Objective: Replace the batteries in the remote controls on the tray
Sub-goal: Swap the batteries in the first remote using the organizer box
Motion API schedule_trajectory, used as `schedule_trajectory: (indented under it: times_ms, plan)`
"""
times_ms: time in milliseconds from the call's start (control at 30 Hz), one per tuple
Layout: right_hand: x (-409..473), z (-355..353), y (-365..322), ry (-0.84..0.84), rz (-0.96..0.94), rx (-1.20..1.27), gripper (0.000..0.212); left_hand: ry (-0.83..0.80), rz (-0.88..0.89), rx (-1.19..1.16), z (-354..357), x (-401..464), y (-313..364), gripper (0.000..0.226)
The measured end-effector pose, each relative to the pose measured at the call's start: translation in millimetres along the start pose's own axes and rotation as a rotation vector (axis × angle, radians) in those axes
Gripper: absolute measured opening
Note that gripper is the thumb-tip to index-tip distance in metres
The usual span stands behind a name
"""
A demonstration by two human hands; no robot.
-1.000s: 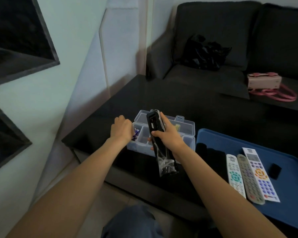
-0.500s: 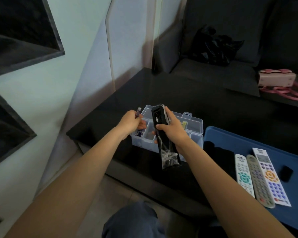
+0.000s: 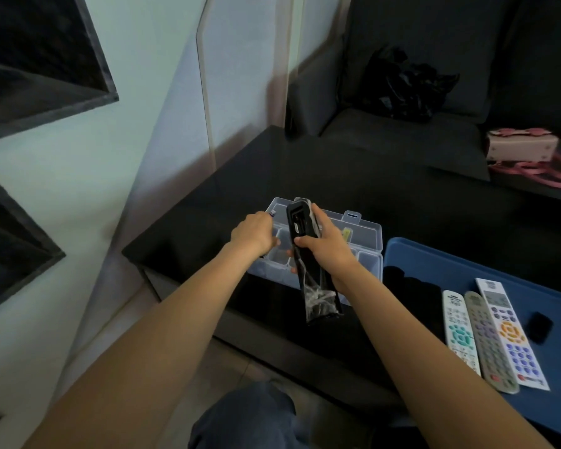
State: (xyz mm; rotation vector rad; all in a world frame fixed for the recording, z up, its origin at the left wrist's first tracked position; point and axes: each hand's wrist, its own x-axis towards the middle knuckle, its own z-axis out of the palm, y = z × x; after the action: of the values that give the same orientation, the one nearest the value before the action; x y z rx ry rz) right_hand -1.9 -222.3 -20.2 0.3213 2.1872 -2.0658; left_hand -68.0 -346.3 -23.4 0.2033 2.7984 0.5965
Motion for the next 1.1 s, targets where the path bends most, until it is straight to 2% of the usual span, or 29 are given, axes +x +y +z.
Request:
schedule_trajectory:
  times_ms: [100, 233, 367, 600, 733, 900, 1000, 1033, 1100]
  plan:
    - [-2, -1, 0, -0.006, 0.007, 0.019, 0.076, 0.001, -0.029, 0.103, -3, 2, 9, 0.036]
    - [-3, -6, 1, -0.009, 0.003, 0.027, 0.074, -0.013, -0.100, 0.121, -3, 7, 14, 0.044]
    - [-2, -10, 3, 0.001, 0.001, 0.007, 0.075, -0.004, -0.107, 0.139, -2, 10, 18, 0.040]
    - [-3, -16, 2, 0.000, -0.012, 0.050, 0.071, 0.021, -0.047, -0.056, -2, 9, 11, 0.026]
    - [-7, -22, 4, 0.009, 0.007, 0.111, 0.068, 0.081, 0.109, -0.394, -5, -1, 16, 0.011]
    - [-18, -43, 8, 0.029, -0.001, 0.160, 0.065, -0.065, 0.109, -1.252, 7, -27, 45, 0.005]
    - [-26, -59, 9, 0.036, -0.007, 0.172, 0.059, -0.083, 0.114, -1.429, 22, -32, 61, 0.034]
    - [-28, -65, 9, 0.041, -0.010, 0.180, 0.057, -0.089, 0.125, -1.442, 27, -33, 68, 0.036]
    - [-32, -80, 11, 0.067, -0.020, 0.199, 0.058, -0.115, 0.145, -1.479, 38, -33, 81, 0.025]
